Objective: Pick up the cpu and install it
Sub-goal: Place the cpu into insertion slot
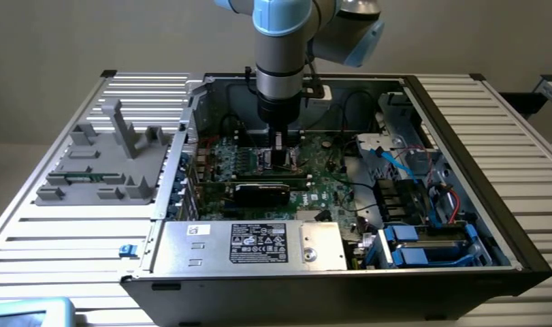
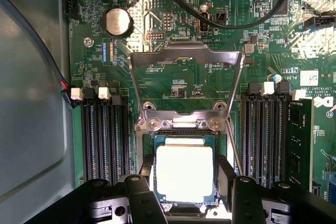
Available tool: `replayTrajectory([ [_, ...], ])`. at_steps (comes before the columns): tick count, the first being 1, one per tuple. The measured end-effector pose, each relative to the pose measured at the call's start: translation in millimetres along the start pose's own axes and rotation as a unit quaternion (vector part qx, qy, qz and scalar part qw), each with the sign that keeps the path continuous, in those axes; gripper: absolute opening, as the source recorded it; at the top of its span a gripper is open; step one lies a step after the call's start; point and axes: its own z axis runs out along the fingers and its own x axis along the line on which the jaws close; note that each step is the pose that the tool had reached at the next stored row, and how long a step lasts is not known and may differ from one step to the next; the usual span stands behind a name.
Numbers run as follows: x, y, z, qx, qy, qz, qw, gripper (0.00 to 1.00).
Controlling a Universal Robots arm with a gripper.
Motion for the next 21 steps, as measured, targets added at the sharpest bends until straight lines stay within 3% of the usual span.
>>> replayTrajectory([
  [16, 0.0, -1.0, 0.4, -0.0021, 0.0001, 0.000, 1.0000, 0.55],
  [19, 0.0, -1.3, 0.4, -0.0035, 0.0002, 0.000, 1.0000, 0.55],
  [21, -0.1, -1.7, 0.4, -0.0060, 0.0002, 0.000, 1.0000, 0.55],
])
